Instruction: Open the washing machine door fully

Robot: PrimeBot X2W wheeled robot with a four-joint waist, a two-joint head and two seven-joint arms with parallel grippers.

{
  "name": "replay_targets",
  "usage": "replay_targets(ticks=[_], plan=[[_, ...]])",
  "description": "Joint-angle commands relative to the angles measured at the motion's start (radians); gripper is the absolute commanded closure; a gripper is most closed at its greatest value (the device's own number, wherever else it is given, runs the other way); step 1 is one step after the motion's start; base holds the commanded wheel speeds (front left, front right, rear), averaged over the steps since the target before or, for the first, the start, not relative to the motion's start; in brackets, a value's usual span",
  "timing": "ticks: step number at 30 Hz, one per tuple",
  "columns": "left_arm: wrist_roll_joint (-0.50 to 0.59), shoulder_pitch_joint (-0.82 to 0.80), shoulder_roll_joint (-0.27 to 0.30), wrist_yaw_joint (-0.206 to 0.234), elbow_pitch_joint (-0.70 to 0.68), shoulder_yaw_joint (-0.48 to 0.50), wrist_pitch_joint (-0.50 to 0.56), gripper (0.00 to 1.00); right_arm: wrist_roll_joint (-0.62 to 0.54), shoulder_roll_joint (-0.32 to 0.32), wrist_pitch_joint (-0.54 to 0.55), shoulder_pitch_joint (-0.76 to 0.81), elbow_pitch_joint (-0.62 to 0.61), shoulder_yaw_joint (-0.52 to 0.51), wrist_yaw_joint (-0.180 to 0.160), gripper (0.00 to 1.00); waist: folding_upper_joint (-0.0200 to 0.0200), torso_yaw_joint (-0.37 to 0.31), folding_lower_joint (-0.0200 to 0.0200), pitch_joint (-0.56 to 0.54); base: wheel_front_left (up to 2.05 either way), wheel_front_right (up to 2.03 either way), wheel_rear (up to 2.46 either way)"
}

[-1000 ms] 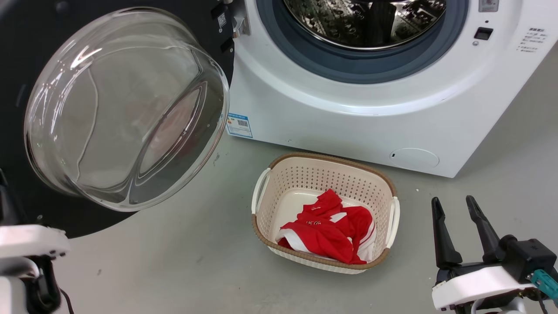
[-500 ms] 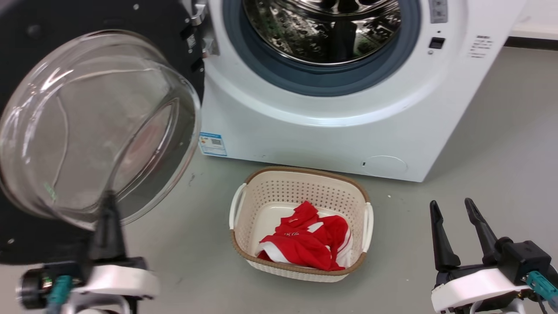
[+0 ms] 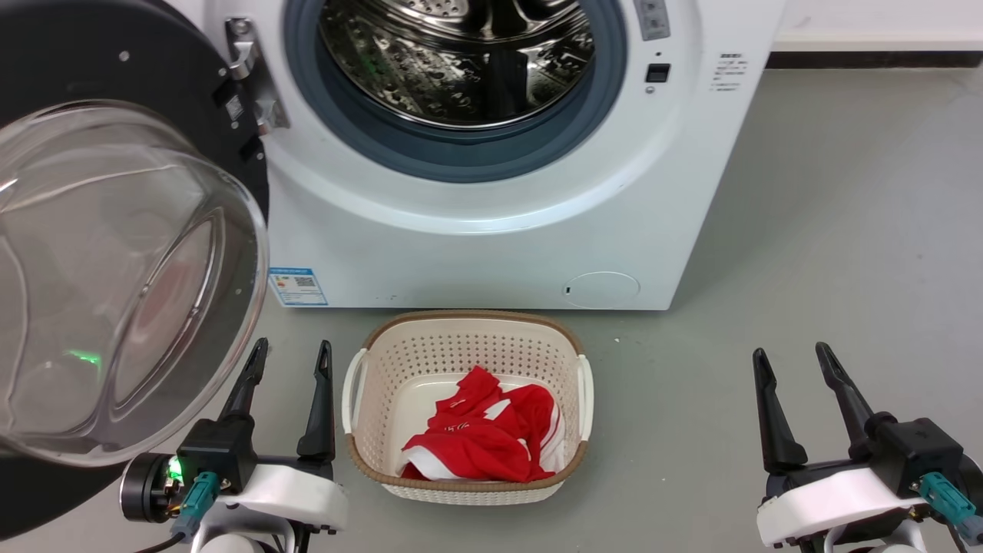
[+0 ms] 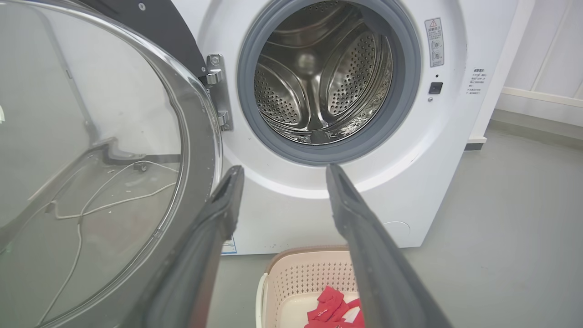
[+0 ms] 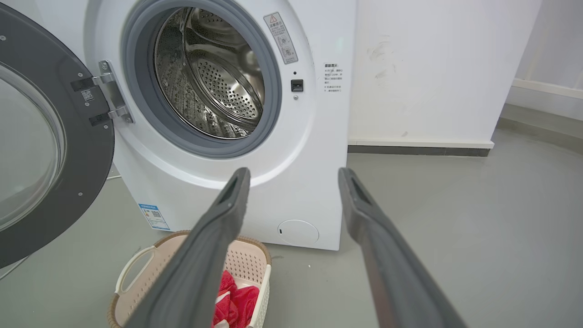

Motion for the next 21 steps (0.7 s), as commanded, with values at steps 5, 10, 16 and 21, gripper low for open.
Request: replay_targets(ticks=[5,10,16,21], plan=[[0.014,0.0,-0.003,0.011,0.012,-0.002,-0.008,0.0,0.002,0.002,0.002,0.005,-0.006,-0.005,-0.001,0.0,0.0,-0.037,0.0,-0.002,0.0,0.0,0.0],[0.021,-0.002,-0.003,0.018,0.013,0.005,-0.011,0.0,0.004,0.002,-0.001,0.009,-0.009,-0.008,-0.001,0.0,0.0,-0.049,0.0,0.001,0.0,0.0,0.0],[0.028,0.0,-0.007,0.017,-0.001,0.015,-0.011,0.0,0.008,0.002,-0.004,0.012,-0.006,-0.007,-0.001,0.0,0.0,-0.052,0.0,-0.003,0.0,0.0,0.0],[0.031,0.011,-0.013,0.014,-0.004,0.023,-0.012,0.0,0.011,0.002,-0.006,0.01,-0.005,-0.003,-0.001,0.0,0.0,-0.053,0.0,-0.005,0.0,0.0,0.0]])
